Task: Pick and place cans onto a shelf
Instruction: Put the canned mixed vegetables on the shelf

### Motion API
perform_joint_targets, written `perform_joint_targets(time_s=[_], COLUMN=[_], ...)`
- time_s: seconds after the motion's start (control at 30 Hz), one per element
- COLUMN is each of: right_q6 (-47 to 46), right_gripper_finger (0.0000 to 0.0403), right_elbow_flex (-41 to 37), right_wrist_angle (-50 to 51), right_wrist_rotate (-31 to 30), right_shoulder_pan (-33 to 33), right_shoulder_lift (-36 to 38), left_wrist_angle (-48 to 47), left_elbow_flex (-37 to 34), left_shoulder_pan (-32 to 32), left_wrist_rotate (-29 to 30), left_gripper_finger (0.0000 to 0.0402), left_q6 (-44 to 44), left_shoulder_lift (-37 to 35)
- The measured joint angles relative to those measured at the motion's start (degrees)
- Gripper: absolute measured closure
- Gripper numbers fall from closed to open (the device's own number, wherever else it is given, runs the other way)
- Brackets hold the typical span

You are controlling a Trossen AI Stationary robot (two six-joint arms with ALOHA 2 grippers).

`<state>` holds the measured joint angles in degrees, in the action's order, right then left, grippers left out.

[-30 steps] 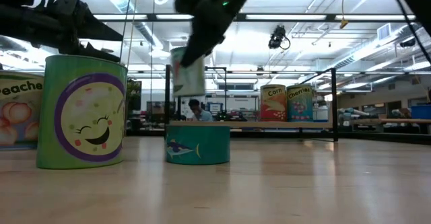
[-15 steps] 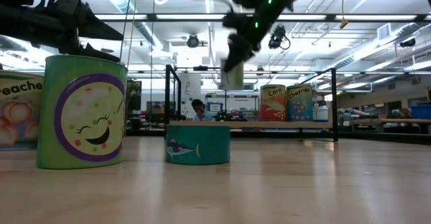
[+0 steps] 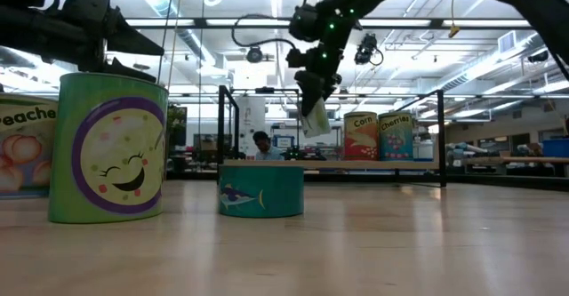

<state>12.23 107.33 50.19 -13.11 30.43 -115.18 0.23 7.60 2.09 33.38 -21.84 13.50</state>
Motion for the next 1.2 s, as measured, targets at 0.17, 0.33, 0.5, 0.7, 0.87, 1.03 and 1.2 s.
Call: perform_joint_targets(time_s=[0.17,0.33,0.5,0.7,0.87,1.03,1.2], right_q6=[1.5,3.0,3.5,4.3,4.6,4.7,4.7], right_gripper_finger=[0.01,0.0098,0.0086,0.0081,0.008,0.0077,0.0077], right_elbow_flex=[-0.4,-0.5,-0.5,-0.5,-0.5,-0.5,-0.5], right_wrist_angle=[1.0,4.0,5.2,6.3,7.0,5.0,2.5], right_wrist_rotate=[5.3,6.4,8.7,8.8,8.8,8.8,9.1], right_shoulder_pan=[2.7,3.5,3.3,1.9,0.2,-2.1,-2.8], right_shoulder_lift=[-0.2,-0.2,-0.2,-0.1,-0.1,-0.1,-2.0], left_wrist_angle=[0.0,0.0,0.0,0.0,0.0,0.0,0.0], left_elbow_flex=[0.0,0.0,0.0,0.0,0.0,0.0,0.0], left_shoulder_pan=[0.0,0.0,0.0,0.0,0.0,0.0,0.0], left_wrist_rotate=[0.0,0.0,0.0,0.0,0.0,0.0,-0.1], left_gripper_finger=[0.0005,0.0005,0.0005,0.0005,0.0005,0.0005,0.0005], left_q6=[0.0,0.0,0.0,0.0,0.0,0.0,0.0], left_shoulder_lift=[0.0,0.0,0.0,0.0,0.0,0.0,0.0])
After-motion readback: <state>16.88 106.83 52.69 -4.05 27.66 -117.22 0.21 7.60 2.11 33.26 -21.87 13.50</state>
